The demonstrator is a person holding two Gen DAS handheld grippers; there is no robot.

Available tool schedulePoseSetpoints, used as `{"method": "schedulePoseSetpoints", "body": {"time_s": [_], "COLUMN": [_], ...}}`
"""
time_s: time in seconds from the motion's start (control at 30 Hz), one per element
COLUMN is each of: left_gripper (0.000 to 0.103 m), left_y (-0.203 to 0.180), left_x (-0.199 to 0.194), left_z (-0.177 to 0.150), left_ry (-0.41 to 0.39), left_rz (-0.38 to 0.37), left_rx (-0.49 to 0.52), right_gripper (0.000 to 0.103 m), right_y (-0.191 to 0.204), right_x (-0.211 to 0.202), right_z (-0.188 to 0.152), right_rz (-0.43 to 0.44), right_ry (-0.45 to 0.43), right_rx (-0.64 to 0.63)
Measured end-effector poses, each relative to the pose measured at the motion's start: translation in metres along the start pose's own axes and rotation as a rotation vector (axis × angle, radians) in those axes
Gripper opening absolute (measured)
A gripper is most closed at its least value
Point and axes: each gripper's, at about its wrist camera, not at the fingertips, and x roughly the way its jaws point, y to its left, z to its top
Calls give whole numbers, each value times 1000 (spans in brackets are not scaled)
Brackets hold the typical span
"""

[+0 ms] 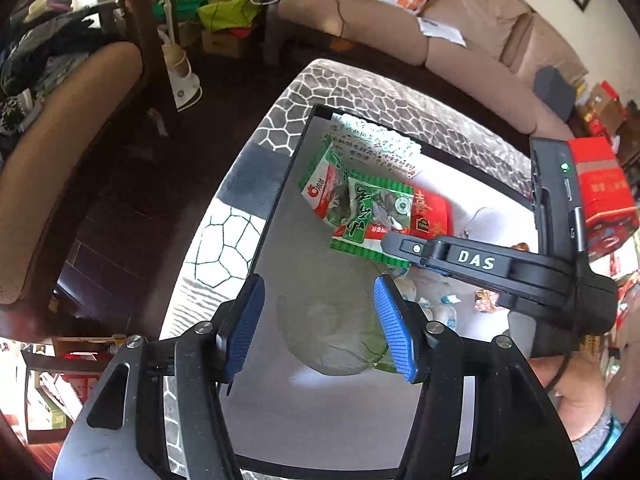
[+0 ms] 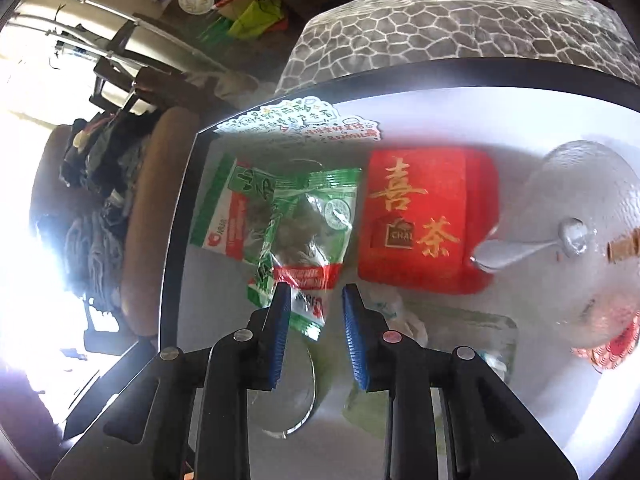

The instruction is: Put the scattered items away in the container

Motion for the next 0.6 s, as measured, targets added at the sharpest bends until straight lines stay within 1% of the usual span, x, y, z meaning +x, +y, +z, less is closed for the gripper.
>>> {"method": "schedulePoseSetpoints", "body": {"time_s": [0.07,0.17,0.23,0.33,0.43,0.6], "left_gripper": [54,54,54,54,54,55], "left_y": [1,3,4,6,8,10], "left_x": [1,2,3,2,-2,-5], "left_z": [0,0,0,-1,-1,2], "left_ry": [3,10,13,24,20,15], "left_rz": [-3,-5,-9,-43,-48,-39], "left_rx": [-7,-14,-20,-47,-57,-57], "right_gripper": [6,6,6,5,5,5], "right_y": [2,4,5,12,27,49], "right_x": [0,-7,-16,-26,-36,-46], "right_z": [-1,-2,-1,3,8,23], "right_rz": [-18,-15,-19,-36,-88,-145], "right_ry": [-4,-1,-18,-26,-21,-12], "right_rx": [-23,-22,-35,-69,-151,-232]}}
